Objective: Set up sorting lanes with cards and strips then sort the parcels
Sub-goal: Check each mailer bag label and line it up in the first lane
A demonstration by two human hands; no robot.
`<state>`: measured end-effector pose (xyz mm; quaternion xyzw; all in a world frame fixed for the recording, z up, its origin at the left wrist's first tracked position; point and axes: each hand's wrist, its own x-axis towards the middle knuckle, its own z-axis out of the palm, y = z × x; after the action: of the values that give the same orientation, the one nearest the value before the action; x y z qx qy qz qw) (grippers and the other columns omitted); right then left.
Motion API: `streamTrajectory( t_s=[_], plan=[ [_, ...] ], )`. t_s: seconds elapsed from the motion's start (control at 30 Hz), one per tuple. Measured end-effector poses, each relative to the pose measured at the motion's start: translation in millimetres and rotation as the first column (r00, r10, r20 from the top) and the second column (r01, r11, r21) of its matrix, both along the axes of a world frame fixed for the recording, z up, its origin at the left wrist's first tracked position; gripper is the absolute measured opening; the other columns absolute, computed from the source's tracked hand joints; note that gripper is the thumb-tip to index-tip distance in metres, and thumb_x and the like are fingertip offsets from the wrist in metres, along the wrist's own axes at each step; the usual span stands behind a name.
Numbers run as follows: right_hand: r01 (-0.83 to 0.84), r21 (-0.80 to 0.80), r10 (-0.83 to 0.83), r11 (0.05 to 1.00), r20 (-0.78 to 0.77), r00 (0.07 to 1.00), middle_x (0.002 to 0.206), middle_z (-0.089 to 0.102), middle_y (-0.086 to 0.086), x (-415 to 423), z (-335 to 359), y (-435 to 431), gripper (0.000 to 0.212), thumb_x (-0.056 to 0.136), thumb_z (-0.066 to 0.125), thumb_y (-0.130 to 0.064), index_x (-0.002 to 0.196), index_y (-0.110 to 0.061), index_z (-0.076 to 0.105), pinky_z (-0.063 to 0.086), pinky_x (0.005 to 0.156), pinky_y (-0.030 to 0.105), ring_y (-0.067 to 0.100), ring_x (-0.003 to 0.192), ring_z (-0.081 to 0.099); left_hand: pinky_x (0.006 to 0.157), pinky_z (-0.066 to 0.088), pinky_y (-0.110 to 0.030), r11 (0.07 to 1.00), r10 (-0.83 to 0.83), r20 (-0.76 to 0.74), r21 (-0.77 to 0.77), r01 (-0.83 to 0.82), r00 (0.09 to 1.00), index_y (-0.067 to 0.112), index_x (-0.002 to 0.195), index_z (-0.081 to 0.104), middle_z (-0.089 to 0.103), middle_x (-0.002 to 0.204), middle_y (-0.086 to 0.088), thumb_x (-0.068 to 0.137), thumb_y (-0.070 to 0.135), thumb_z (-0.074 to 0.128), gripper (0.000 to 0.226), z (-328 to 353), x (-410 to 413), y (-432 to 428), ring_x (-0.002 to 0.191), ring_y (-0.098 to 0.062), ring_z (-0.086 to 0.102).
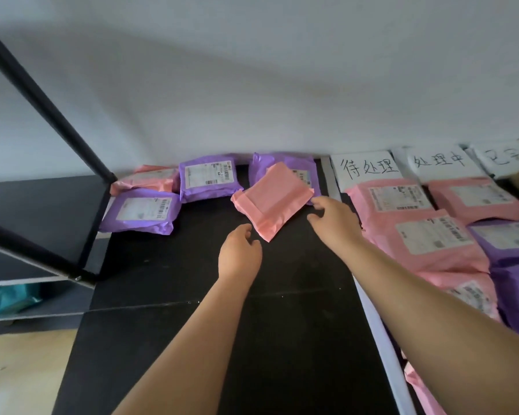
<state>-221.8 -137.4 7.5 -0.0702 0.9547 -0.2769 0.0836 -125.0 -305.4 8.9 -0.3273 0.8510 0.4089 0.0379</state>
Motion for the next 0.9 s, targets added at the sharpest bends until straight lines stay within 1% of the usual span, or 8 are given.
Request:
streamTrajectory(
  t_s=[0.13,0.2,0.23,0.37,0.5,0.67,0.83,0.9],
  plan=[
    [-0.044,0.069,0.048,0.997,-0.047,0.998,0.116,0.070,-0.002,-52.6,-24.1,-12.8,0.039,0.092,0.058,-0.025,0.131,-0.027,0.058,0.051,0.083,0.039,0.023,0.102,0.064,0.088,0.048,-0.029,1.000,0.009,0.065,0.000,-0.009,0.998,0.023,0.148,0.039,0.052,0.145,0.000,0.098,0.017,0.056,0.054,-20.2,-41.8,-8.8,0.123,-0.019,0.057],
    [-0.065,0.112,0.073,0.992,-0.068,0.995,0.108,0.070,-0.001,-73.3,-37.8,-16.6,0.035,0.091,0.057,-0.024,0.126,-0.026,0.059,0.043,0.072,0.034,0.021,0.090,0.061,0.082,0.047,-0.029,1.000,0.016,0.111,-0.018,-0.014,0.994,0.022,0.150,0.036,0.052,0.144,-0.001,0.098,0.019,0.056,0.055,-33.0,-56.2,-11.3,0.120,-0.020,0.058],
    [-0.074,0.136,0.083,0.988,-0.062,0.995,0.110,0.069,0.000,-82.8,-43.7,-17.6,0.036,0.090,0.057,-0.024,0.127,-0.025,0.058,0.039,0.072,0.033,0.022,0.091,0.060,0.081,0.047,-0.028,0.999,0.015,0.132,-0.032,-0.011,0.991,0.021,0.149,0.037,0.052,0.143,-0.002,0.098,0.020,0.056,0.055,-39.1,-62.0,-11.3,0.117,-0.021,0.060],
    [-0.129,0.234,0.132,0.964,0.002,0.991,0.119,0.065,0.004,-112.5,-58.0,-21.8,0.043,0.091,0.057,-0.024,0.134,-0.021,0.050,0.038,0.080,0.039,0.028,0.109,0.058,0.098,0.052,-0.039,0.997,-0.022,0.165,-0.069,0.034,0.986,0.020,0.145,0.044,0.056,0.136,-0.005,0.097,0.017,0.057,0.050,-60.5,-75.1,-7.4,0.117,-0.023,0.058],
    [-0.192,0.284,0.173,0.940,0.090,0.981,0.125,0.063,0.007,-121.2,-59.8,-30.6,0.054,0.092,0.054,-0.014,0.144,-0.025,0.044,0.043,0.094,0.043,0.030,0.116,0.055,0.101,0.051,-0.043,0.999,-0.007,0.152,-0.051,0.015,0.988,0.020,0.146,0.044,0.054,0.138,-0.004,0.097,0.017,0.058,0.052,-67.5,-77.6,-5.4,0.121,-0.022,0.057],
    [-0.169,0.187,0.153,0.968,0.100,0.983,0.127,0.063,0.006,-117.1,-53.1,-27.3,0.057,0.087,0.049,-0.003,0.140,-0.025,0.051,0.046,0.097,0.045,0.030,0.116,0.055,0.100,0.052,-0.042,0.998,0.046,0.097,-0.045,-0.042,0.994,0.021,0.144,0.047,0.058,0.136,-0.001,0.097,0.016,0.057,0.049,-58.3,-72.0,-6.3,0.119,-0.021,0.058],
    [-0.084,-0.063,0.087,0.994,0.057,0.995,0.122,0.066,0.002,-94.9,-35.2,-16.8,0.044,0.089,0.056,-0.008,0.131,-0.022,0.055,0.046,0.098,0.047,0.026,0.113,0.058,0.094,0.055,-0.039,0.990,0.138,-0.003,0.040,-0.138,0.990,0.024,0.141,0.051,0.063,0.128,0.003,0.098,0.020,0.055,0.044,-27.8,-50.6,0.3,0.112,-0.017,0.062],
    [-0.034,-0.172,0.045,0.984,0.060,0.997,0.121,0.065,0.000,-81.5,-24.9,-11.6,0.040,0.091,0.057,-0.010,0.129,-0.020,0.053,0.049,0.091,0.043,0.022,0.107,0.060,0.088,0.055,-0.033,0.980,0.180,-0.066,0.093,-0.174,0.981,0.026,0.139,0.053,0.064,0.125,0.006,0.097,0.017,0.056,0.043,-13.5,-36.9,2.7,0.106,-0.014,0.063]
  ],
)
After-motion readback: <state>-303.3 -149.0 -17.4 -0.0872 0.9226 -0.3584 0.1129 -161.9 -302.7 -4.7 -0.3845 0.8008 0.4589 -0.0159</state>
